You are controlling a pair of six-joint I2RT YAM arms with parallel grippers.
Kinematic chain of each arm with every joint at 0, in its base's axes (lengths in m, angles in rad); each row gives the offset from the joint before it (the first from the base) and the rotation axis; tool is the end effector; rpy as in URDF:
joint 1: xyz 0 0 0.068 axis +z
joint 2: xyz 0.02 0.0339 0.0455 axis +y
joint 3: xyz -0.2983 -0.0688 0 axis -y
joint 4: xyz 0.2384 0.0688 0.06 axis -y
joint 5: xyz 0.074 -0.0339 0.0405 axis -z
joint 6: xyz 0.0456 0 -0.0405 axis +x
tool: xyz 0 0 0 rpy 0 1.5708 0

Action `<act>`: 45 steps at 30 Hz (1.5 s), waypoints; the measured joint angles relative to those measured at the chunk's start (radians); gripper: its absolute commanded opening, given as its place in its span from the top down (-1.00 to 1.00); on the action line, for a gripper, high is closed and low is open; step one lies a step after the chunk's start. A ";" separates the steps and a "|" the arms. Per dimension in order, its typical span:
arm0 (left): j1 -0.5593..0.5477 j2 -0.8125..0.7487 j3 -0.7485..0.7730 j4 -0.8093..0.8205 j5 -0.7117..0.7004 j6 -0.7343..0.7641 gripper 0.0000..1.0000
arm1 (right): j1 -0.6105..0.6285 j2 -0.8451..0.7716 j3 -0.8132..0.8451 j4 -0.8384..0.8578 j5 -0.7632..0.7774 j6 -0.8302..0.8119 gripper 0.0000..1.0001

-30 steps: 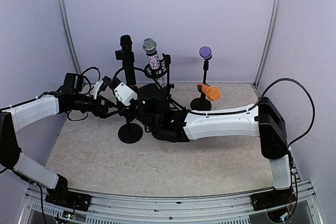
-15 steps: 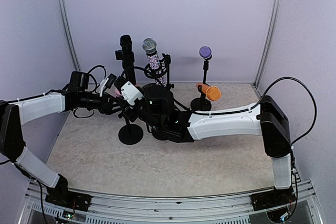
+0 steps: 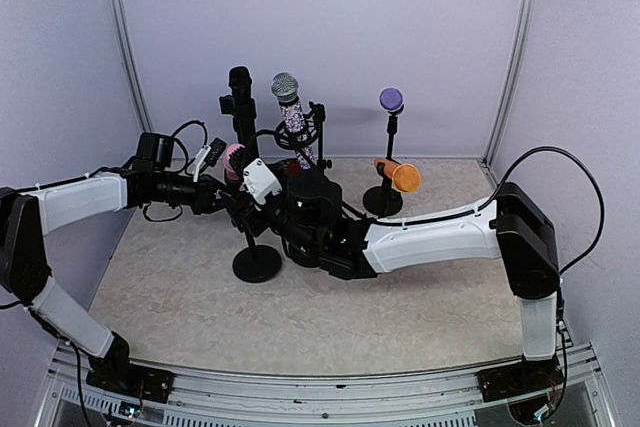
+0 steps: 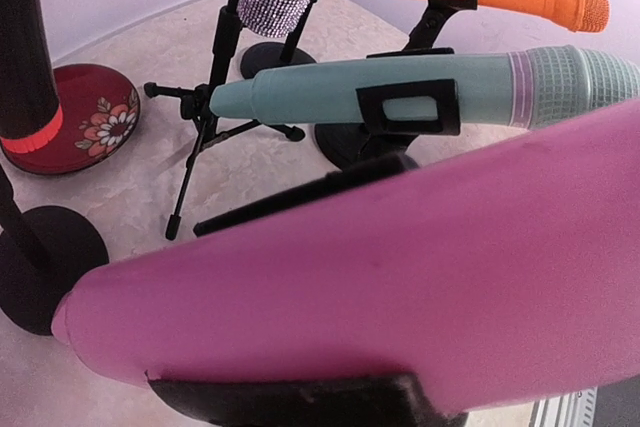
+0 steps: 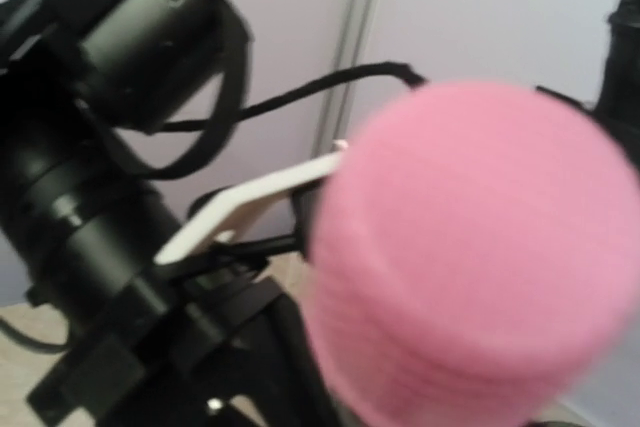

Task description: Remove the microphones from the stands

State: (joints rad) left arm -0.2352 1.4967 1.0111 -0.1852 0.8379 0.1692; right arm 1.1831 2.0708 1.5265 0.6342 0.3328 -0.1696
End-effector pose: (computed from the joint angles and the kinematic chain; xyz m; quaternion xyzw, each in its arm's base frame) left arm 0.3020 -0.1072 0.2878 0.3385 0.7703 -0.3792 0.3850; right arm 0.2084 0.4708 0.3137 -0.3211 0.5954 0.2556 0.6907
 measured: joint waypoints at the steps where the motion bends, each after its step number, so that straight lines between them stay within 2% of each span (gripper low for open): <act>1: 0.000 0.000 0.002 -0.011 0.001 0.005 0.88 | 0.003 0.000 -0.002 0.002 -0.004 0.001 -0.69; 5: -0.004 -0.013 0.006 -0.059 0.000 0.040 0.87 | 0.006 0.000 -0.002 0.009 -0.011 0.000 -0.69; 9: -0.030 -0.035 0.006 -0.114 -0.016 0.094 0.87 | 0.006 0.001 0.013 0.007 -0.019 -0.003 -0.58; 13: -0.054 -0.059 0.007 -0.166 -0.019 0.126 0.87 | 0.005 0.013 0.068 0.007 -0.026 -0.009 -0.29; 20: -0.056 -0.086 0.007 -0.217 -0.028 0.127 0.88 | 0.005 0.040 0.134 0.007 -0.019 -0.043 0.44; 24: -0.056 -0.092 0.007 -0.219 -0.045 0.127 0.96 | 0.008 0.039 0.125 0.023 -0.019 -0.064 0.64; 33: -0.090 -0.092 0.007 -0.199 -0.052 0.125 1.00 | 0.038 -0.024 0.027 0.074 0.023 -0.151 0.75; 45: -0.127 -0.092 0.007 -0.129 -0.006 0.128 1.00 | 0.074 -0.118 -0.080 0.112 0.064 -0.269 0.77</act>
State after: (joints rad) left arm -0.3618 1.4048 1.0183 -0.3141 0.8318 0.2974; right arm 1.2568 1.9530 1.4467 0.7460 0.3973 -0.4381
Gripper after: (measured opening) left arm 0.179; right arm 0.421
